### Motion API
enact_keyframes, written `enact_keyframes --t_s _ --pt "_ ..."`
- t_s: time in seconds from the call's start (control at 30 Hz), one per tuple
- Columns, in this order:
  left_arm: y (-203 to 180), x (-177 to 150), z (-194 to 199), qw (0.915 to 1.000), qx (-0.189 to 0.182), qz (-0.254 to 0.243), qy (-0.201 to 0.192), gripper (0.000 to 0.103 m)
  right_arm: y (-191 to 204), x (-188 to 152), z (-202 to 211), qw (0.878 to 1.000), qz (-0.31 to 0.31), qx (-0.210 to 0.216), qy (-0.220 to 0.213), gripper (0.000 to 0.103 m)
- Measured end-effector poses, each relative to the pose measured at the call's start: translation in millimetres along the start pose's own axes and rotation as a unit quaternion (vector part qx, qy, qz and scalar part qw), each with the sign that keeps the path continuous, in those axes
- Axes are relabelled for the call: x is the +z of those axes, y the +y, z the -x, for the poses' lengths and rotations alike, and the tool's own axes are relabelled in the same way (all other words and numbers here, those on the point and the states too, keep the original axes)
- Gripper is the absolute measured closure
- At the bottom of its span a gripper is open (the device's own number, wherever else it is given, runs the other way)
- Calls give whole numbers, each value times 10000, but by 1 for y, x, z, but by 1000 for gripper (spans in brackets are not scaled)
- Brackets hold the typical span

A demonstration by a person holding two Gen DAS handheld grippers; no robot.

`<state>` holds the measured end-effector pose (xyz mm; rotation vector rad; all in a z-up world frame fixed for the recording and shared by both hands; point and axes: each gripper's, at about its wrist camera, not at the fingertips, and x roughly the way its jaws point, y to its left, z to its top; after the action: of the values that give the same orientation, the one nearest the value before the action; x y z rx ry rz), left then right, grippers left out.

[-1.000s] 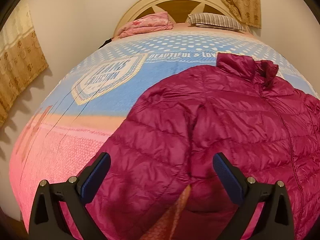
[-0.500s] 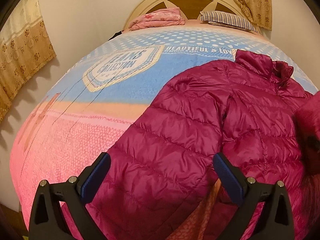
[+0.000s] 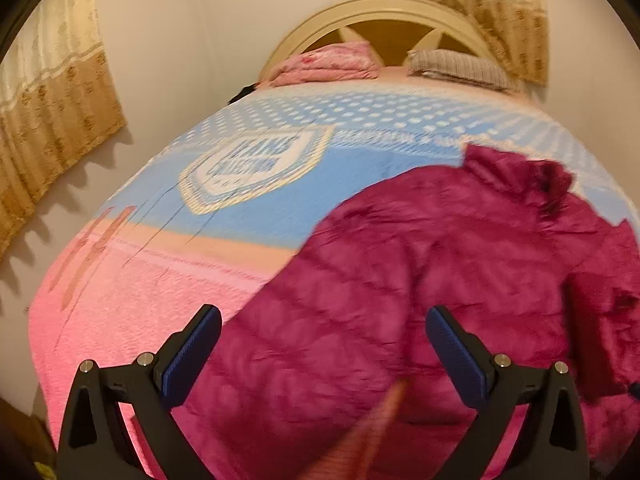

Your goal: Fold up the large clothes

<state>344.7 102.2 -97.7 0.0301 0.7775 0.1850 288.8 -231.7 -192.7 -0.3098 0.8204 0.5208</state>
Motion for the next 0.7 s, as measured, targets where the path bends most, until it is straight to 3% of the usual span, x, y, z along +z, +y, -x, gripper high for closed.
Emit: enact_keyframes --t_s 0.07,0.13,0.27,0.47,0.5,0.53,0.6,0.7 --pt "-21 1 10 9996 -245 -138 -81 1 -11 -17 9 10000 -35 -66 9 20" --pt "-44 1 16 9981 -536 -301 -94 1 -30 -32 15 9990 -212 -395 -47 20" --pt "-90 -3 17 9906 -1266 -496 165 1 -73 -52 16 9927 -862 -845 -42 20" --pt "-146 -12 3 9818 -1666 -804 430 2 -103 -77 7 9852 -1364 -1039 -62 20" --pt "-154 -14 2 9803 -1712 -881 449 14 -105 -80 5 9846 -1406 -1041 -72 20" --pt "-163 -16 -2 9789 -1711 -1015 464 43 -106 -83 2 9839 -1460 -1028 -90 20" --pt "-172 -20 -13 9764 -1712 -1133 674 84 -109 -87 -2 9827 -1549 -1010 -113 19" --pt "-168 -20 -16 9768 -1723 -1058 703 92 -114 -95 -3 9813 -1659 -965 -138 18"
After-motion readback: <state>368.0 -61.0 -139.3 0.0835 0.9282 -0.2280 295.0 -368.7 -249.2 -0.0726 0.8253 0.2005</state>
